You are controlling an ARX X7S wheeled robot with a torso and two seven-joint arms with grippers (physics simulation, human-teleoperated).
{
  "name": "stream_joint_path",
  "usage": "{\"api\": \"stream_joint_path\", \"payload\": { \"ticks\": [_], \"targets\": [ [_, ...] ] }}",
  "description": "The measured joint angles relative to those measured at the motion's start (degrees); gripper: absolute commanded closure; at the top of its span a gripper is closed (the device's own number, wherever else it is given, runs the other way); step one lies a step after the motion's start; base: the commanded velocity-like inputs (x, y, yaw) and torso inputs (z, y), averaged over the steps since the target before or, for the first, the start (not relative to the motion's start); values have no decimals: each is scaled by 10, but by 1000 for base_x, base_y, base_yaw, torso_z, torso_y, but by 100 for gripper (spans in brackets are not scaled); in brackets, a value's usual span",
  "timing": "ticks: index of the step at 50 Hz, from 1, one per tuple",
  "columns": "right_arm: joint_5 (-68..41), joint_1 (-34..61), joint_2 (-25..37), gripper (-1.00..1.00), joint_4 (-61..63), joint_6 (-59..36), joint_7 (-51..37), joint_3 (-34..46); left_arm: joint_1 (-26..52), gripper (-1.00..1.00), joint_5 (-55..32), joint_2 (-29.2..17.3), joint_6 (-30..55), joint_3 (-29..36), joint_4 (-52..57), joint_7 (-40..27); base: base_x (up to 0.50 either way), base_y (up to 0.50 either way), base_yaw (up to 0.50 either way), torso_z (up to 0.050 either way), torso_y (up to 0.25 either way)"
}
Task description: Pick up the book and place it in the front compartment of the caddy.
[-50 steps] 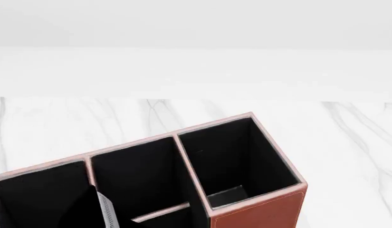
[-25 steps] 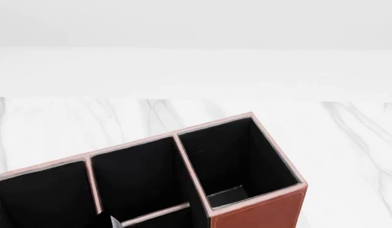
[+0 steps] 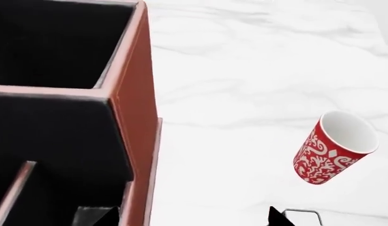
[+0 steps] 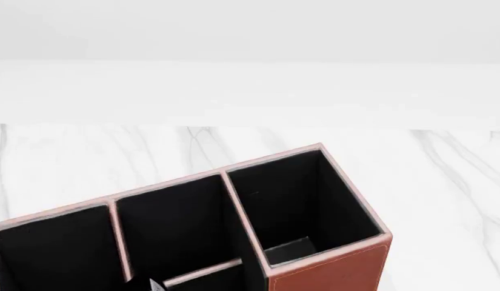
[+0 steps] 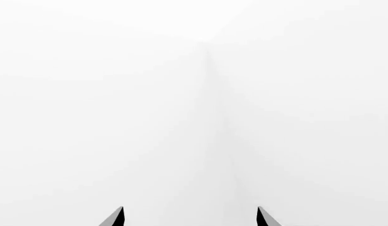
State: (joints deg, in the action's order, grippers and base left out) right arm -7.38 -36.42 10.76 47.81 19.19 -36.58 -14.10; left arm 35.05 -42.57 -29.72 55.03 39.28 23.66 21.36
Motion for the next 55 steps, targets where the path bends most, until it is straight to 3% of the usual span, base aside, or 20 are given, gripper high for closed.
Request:
{"api": "stream_joint_path", "payload": {
  "ticks": [27, 55],
  "targets": [
    [-1, 1, 7, -100, -2, -1, -6, 4, -33, -100, -1, 34, 12, 14, 37, -65, 0, 0, 0, 0, 0],
    [0, -1, 13, -100, 0, 0, -12, 7, -78, -100, 45, 42, -14, 86, 63, -87, 0, 0, 0, 0, 0]
  ]
}}
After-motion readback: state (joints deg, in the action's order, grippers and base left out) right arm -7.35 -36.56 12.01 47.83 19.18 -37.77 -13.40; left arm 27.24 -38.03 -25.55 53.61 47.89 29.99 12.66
